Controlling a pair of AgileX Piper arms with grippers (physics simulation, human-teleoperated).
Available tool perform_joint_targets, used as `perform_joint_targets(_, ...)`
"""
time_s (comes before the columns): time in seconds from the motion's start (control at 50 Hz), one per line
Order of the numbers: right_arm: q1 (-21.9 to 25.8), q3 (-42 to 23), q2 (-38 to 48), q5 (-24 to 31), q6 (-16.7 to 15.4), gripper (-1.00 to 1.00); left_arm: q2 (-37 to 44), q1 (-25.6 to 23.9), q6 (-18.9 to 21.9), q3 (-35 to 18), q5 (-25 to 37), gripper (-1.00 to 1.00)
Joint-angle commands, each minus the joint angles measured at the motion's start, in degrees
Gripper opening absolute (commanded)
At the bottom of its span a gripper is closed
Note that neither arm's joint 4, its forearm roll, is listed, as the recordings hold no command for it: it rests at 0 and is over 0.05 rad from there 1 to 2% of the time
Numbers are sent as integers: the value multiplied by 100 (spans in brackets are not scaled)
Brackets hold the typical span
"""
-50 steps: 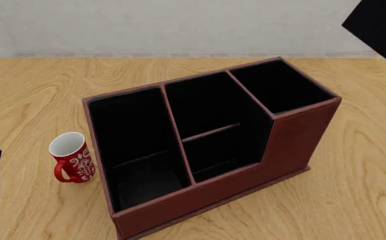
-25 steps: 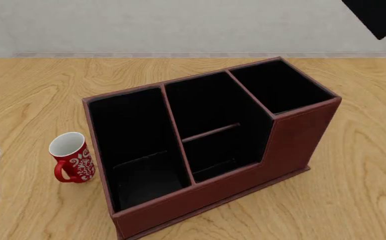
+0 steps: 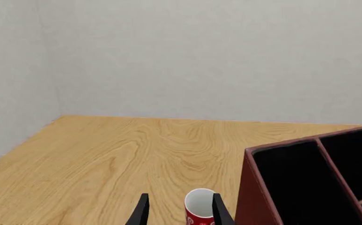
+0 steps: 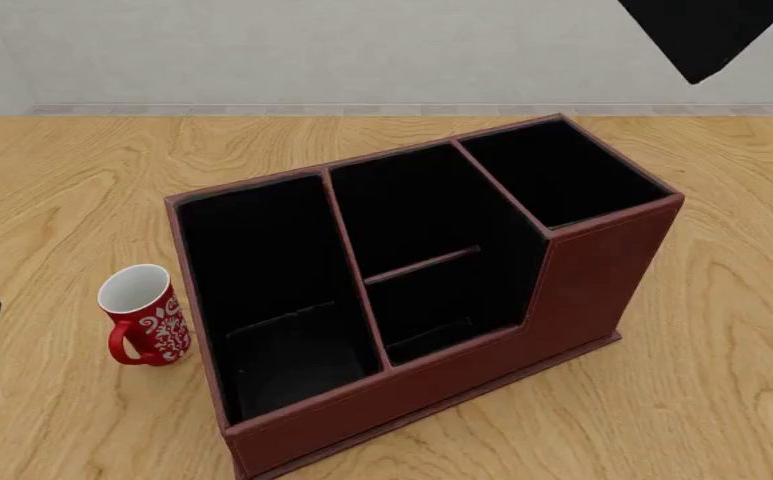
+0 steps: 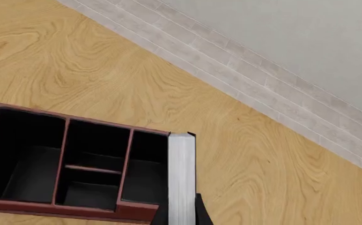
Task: Pick up the book and place it in the right compartment of the caddy.
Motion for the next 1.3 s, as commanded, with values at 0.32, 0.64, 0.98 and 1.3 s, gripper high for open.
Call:
perform_joint_targets(0.32, 176, -99, 511, 0, 226, -100, -11, 12, 48, 99, 3, 100)
perform_joint_targets(0.64, 250, -154, 775, 0, 280, -100, -12, 81, 35, 128, 16, 100)
perform_joint_targets(0.98, 363, -453, 1121, 0, 273, -100, -13, 118, 63, 141, 45, 100)
perform_joint_targets(1.3, 423, -421, 1385, 0, 457, -100, -12, 141, 95, 224, -1, 100)
